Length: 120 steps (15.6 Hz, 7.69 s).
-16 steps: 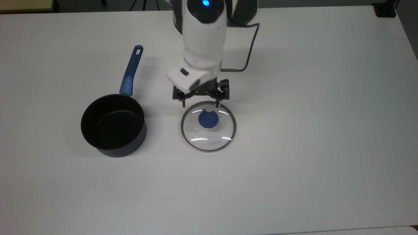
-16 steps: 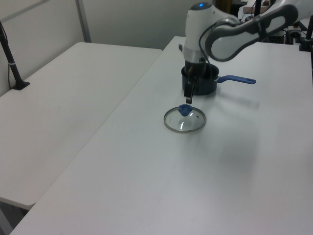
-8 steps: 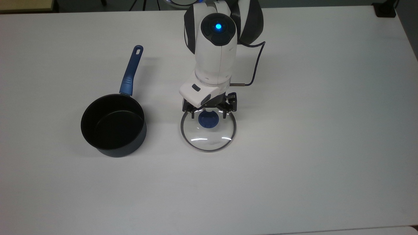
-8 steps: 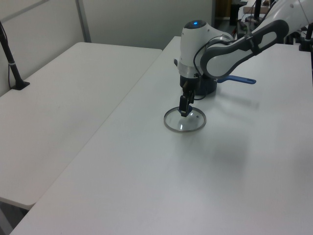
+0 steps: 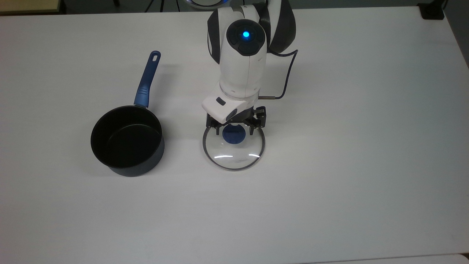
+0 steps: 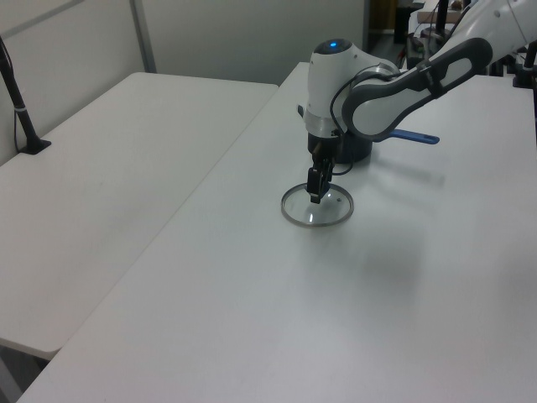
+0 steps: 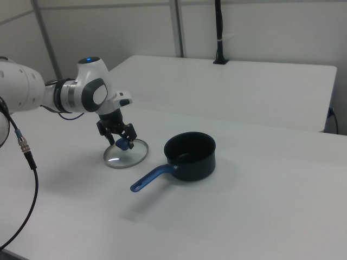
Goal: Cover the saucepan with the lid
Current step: 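Lower the gripper and close it on the blue knob, then lift the glass lid off the table by its knob, then carry the lid over the navy saucepan's opening, then lower the lid onto the saucepan rim and settle it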
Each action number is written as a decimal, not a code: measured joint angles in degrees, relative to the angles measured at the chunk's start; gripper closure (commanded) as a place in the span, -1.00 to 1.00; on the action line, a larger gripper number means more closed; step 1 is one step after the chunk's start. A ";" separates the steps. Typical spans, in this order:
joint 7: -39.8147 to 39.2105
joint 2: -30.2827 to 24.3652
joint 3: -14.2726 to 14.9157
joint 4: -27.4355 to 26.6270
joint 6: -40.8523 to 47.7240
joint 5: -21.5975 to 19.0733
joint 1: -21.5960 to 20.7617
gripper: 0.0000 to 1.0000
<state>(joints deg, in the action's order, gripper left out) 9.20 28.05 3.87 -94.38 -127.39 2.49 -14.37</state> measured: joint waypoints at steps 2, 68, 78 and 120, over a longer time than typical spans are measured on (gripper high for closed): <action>0.03 0.00 0.00 0.41 0.00 0.00 0.00 -0.51; -14.49 -0.32 16.94 8.85 4.47 -6.45 7.51 -0.12; -15.07 -0.30 17.32 8.87 4.46 -9.16 7.51 -0.12; -17.65 0.50 17.50 9.12 8.07 -10.96 7.49 -1.00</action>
<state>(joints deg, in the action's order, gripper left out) -8.45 28.55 21.37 -85.26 -119.32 -8.46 -6.88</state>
